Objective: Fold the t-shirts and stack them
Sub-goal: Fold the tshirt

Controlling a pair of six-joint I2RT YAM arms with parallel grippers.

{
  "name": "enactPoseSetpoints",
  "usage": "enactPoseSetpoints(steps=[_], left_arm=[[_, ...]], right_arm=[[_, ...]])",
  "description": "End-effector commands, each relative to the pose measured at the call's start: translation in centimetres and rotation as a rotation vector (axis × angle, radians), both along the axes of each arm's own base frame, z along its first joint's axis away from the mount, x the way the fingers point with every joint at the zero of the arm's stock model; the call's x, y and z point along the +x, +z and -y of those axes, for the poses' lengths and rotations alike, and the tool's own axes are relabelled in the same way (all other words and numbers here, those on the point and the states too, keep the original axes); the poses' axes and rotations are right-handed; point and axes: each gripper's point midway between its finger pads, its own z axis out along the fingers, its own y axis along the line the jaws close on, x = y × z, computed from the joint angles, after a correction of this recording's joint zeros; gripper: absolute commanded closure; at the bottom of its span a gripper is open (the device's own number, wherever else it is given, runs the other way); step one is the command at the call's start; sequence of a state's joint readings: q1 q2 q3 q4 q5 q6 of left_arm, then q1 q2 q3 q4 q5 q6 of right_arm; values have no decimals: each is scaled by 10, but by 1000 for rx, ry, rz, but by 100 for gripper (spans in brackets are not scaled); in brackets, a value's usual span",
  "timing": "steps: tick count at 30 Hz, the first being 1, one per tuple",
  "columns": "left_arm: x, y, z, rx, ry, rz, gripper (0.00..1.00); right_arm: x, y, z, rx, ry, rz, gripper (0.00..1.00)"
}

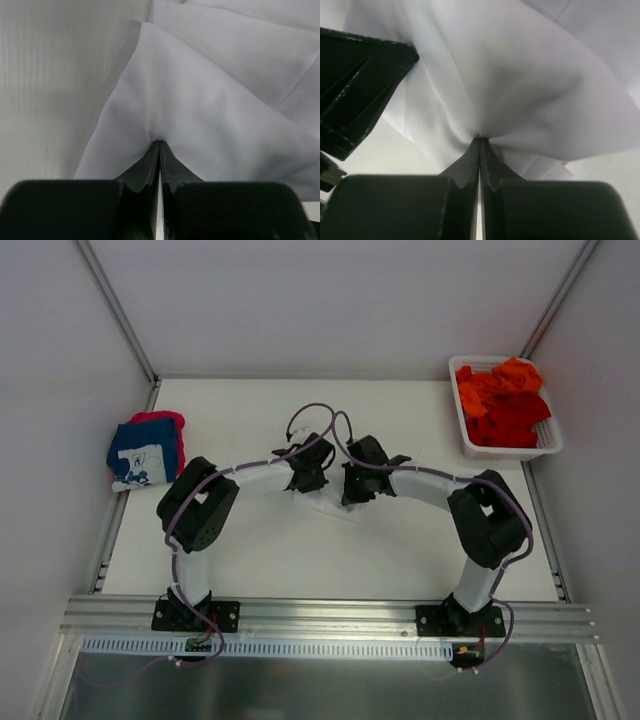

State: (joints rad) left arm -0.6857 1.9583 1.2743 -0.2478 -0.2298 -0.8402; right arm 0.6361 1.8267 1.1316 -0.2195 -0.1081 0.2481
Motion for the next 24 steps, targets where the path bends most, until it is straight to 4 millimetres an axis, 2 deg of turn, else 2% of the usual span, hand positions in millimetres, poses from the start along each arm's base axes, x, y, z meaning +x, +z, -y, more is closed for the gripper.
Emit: enactPoseSetpoints(steps=[1,2,3,4,5,6,7,8,9,10,11,12,13,14,15,16,18,20,21,22,23,24], left_arm=[[-109,-49,-48,167,28,-236,100],[-133,-51,-60,171,28,-246,100],[-147,-50,-63,172,22,-245,100],[-167,-50,-59,170,7,-242,100],[-190,-57,-74,194,1,-266,100],[-200,-48,-70,148,19,-246,100],[-211,-46,-71,134,12,-243,100],[-233,-51,-79,148,-15,-256,100],[-240,-43,-77,100,5,-240,100],[-248,-42,-80,98,5,-231,100],[-265,-41,-87,97,7,-235,100],[-272,-41,-90,102,7,-236,100],[-277,-40,-94,114,4,-223,100],[-288,-37,-92,119,-29,-216,100],[-294,-37,-101,151,-4,-220,100],[-296,-34,-98,159,-4,-199,100],[-300,-32,-104,202,-3,-197,100],[-300,-26,-95,202,-7,-181,100],[-304,-22,-98,234,-22,-175,100],[-304,-11,-88,220,-23,-155,100],[-299,-2,-87,223,9,-102,100],[-303,8,-86,233,-7,-67,100]], right_arm=[[-48,-13,29,-135,-33,-20,100],[-64,-18,35,-169,-22,-18,100],[-70,-17,38,-175,-26,-14,100],[-81,-6,35,-159,-21,5,100],[-89,-4,36,-161,-18,16,100],[-99,-8,46,-197,-28,17,100],[-107,-5,47,-196,-42,21,100],[-115,5,43,-185,-29,59,100],[-128,2,51,-214,-26,51,100],[-144,4,46,-208,-12,51,100],[-153,8,53,-226,-16,72,100],[-161,10,55,-232,-15,83,100],[-178,13,51,-234,21,96,100],[-184,18,56,-236,-9,108,100],[-190,19,57,-238,-10,112,100],[-201,23,58,-246,-6,124,100],[-207,30,57,-246,-1,142,100],[-213,37,60,-271,5,177,100],[-217,49,52,-252,21,199,100],[-218,55,52,-255,19,218,100],[-215,63,58,-278,7,255,100],[-219,72,54,-266,27,278,100]])
